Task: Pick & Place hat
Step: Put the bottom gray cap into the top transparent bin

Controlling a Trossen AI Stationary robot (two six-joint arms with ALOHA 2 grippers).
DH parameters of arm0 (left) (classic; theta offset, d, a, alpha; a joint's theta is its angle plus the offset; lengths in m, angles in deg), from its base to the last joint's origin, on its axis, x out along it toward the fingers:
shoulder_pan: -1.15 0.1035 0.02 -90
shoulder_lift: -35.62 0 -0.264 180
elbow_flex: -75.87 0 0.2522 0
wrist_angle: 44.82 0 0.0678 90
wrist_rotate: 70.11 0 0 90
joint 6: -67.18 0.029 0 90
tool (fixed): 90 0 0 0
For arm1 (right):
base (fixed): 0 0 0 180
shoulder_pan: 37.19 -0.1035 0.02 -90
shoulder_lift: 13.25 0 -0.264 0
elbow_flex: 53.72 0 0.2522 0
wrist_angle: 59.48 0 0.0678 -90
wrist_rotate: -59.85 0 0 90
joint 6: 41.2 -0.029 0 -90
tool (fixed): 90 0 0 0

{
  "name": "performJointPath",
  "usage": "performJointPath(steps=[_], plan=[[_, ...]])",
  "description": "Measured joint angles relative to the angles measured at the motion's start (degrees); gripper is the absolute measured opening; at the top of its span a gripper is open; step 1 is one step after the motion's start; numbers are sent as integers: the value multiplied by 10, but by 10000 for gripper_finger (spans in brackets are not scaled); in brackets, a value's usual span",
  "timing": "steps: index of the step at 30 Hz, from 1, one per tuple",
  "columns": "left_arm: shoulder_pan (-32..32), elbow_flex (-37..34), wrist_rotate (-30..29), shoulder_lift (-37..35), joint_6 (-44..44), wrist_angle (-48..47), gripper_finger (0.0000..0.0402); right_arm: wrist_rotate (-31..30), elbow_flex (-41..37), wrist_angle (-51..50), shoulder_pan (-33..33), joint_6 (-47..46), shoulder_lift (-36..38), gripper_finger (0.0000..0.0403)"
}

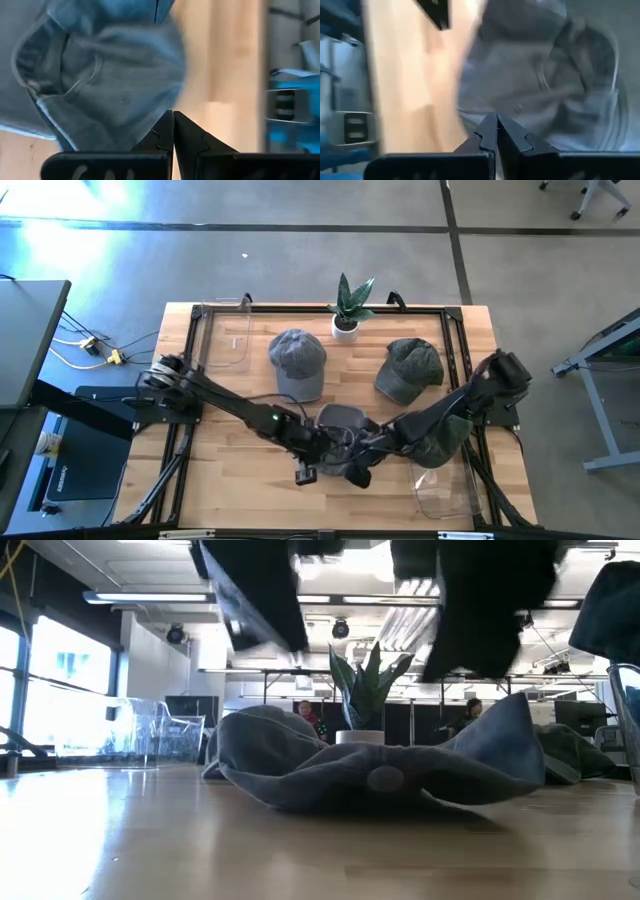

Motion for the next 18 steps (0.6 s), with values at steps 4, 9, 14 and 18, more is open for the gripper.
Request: performJointPath(steps=[4, 9, 14, 18], plan=[[1, -4, -38, 49, -1, -13, 1, 4, -16, 10, 6, -16, -38, 1], [4, -3, -12, 78, -6, -66, 0, 47, -17, -38, 10, -17, -53, 1], [4, -2, -8, 67, -9, -105, 0, 46, -17, -120, -1, -40, -37, 1], [4, 18, 8, 46, -3, -114, 0, 50, -17, -110, -3, -17, -36, 1]])
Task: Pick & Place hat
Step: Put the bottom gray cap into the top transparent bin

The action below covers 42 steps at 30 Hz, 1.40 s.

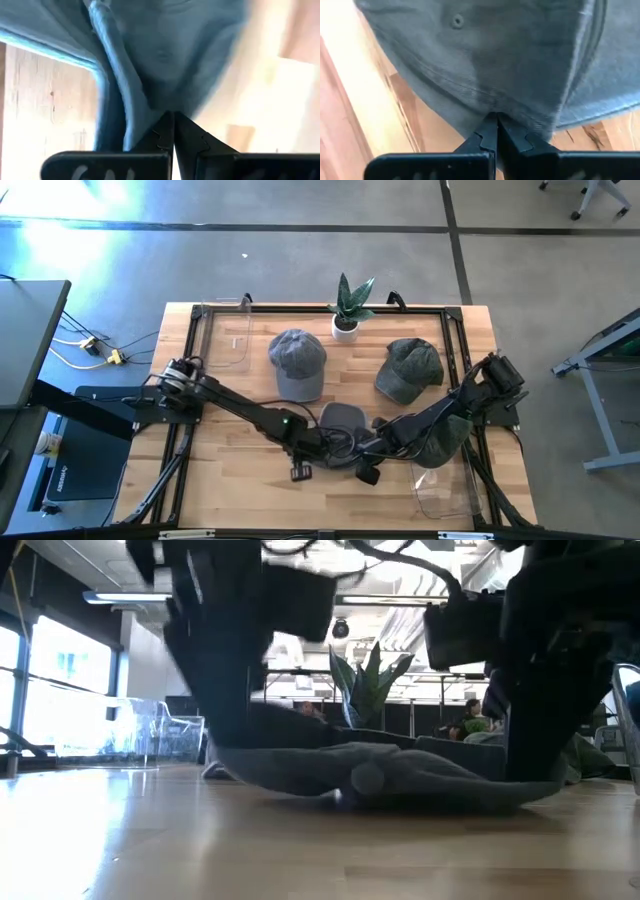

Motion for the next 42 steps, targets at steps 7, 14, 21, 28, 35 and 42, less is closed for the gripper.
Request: performJointPath(steps=[7, 14, 21, 28, 35, 42], plan=[[-1, 54, 1, -24, 73, 1, 1, -11, 0, -4, 1, 17, 34, 2], [-1, 56, 111, -24, 148, 20, 39, -6, 0, 40, -9, 83, 91, 15], [-21, 56, 32, -16, 135, 16, 120, -9, 0, 121, -59, 348, 52, 114], [-20, 56, 30, -16, 108, 6, 130, -107, 0, 73, -67, 538, -9, 179], [-20, 56, 60, -16, 115, 6, 130, -91, 2, 57, -59, 624, -37, 132], [-20, 56, 43, -16, 191, 16, 131, -94, 0, 52, -59, 625, -31, 15]])
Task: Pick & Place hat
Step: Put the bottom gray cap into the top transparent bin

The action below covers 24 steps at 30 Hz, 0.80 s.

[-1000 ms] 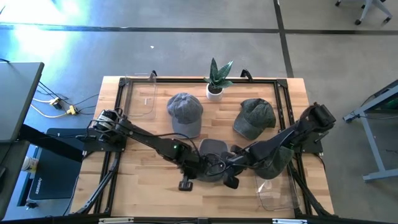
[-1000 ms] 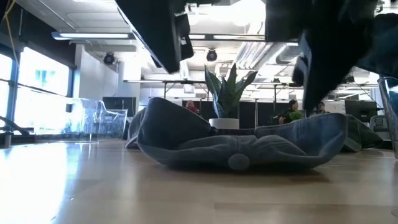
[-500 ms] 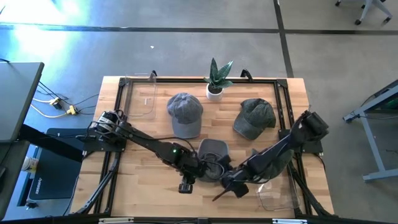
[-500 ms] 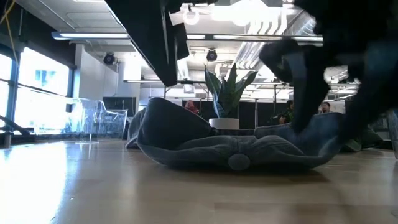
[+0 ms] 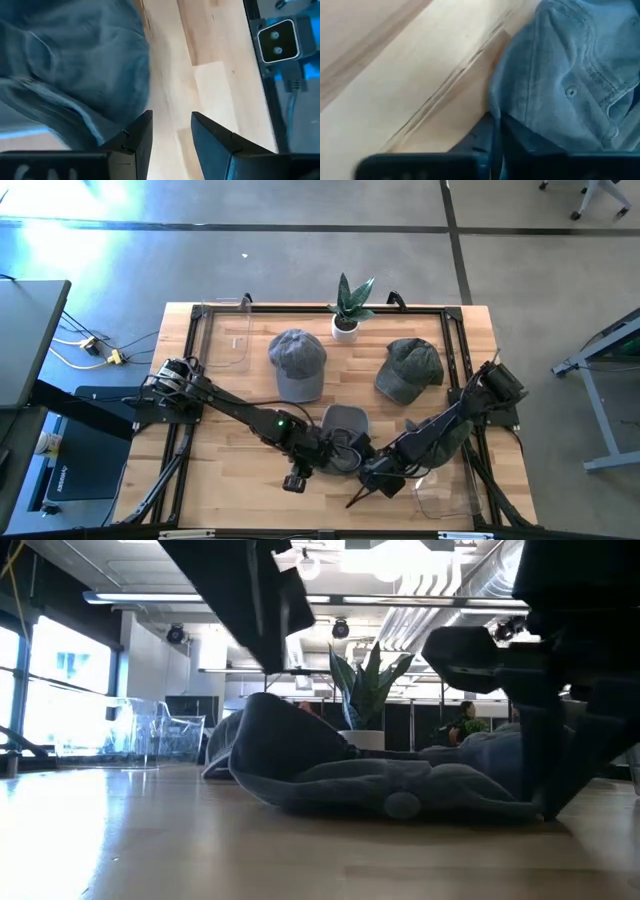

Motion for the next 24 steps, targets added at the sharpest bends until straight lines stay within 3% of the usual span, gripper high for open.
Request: performJointPath(steps=[3, 6, 11, 17, 24], plan=[[0, 0, 1, 0, 37, 32, 132, 4, -2, -6, 2, -39, 24, 16], [1, 0, 48, 0, 64, 84, 144, 25, -1, -1, 9, -100, 71, 8], [1, 0, 82, 0, 74, 162, 200, 93, -1, 9, 28, -176, 138, 7], [1, 0, -21, -1, 67, 177, 271, 120, -1, 12, 50, -212, 181, 5], [-6, -1, -123, 10, -47, 172, 284, 113, -1, 17, 64, -240, 193, 3]])
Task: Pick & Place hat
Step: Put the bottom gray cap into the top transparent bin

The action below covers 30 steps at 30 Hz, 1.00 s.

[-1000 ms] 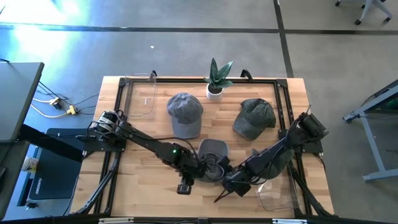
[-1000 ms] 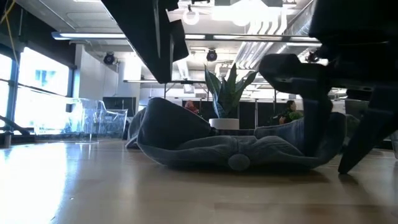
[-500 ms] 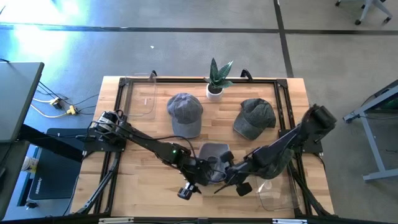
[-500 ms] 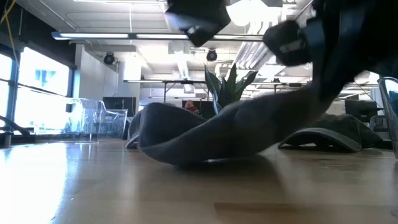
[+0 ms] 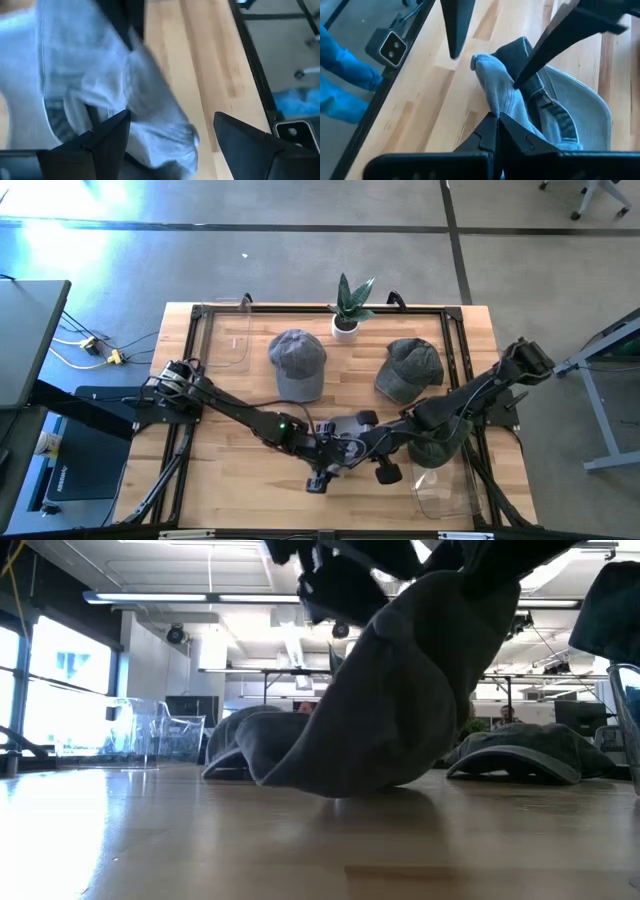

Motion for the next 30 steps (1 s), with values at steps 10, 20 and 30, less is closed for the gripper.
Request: performJointPath(steps=[10, 20, 30], plan=[[-46, 1, -113, 26, -155, 24, 284, -21, 0, 9, 5, -51, 0, 2], [-68, 1, -76, 48, -65, 77, 171, 36, 0, 50, 8, -82, 0, 1], [-49, 1, 44, 48, 2, 38, 39, 104, 0, 100, 7, -92, 0, 1]])
